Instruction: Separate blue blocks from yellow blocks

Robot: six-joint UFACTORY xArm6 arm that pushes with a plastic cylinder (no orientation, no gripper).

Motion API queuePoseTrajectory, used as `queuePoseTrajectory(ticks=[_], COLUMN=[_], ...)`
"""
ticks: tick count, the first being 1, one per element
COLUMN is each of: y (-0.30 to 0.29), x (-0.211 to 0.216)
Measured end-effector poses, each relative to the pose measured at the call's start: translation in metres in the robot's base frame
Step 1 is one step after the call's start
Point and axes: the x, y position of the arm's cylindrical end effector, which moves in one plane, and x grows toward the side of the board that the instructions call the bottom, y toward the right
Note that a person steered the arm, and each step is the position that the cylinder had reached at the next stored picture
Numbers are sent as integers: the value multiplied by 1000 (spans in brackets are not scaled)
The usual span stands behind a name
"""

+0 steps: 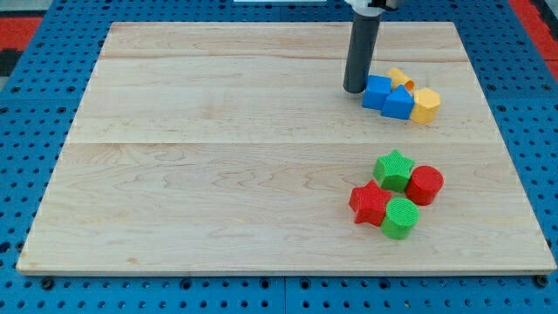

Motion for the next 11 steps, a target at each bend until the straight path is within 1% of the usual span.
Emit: queuePoseTrajectory(ticks=[1, 2, 3, 4, 5, 6, 7, 8, 9, 10, 11], y=[17, -8, -91, -37, 67, 83, 92, 61, 6, -7, -3], x=[0, 0, 40, 82, 72, 82, 53, 18, 7, 7, 31])
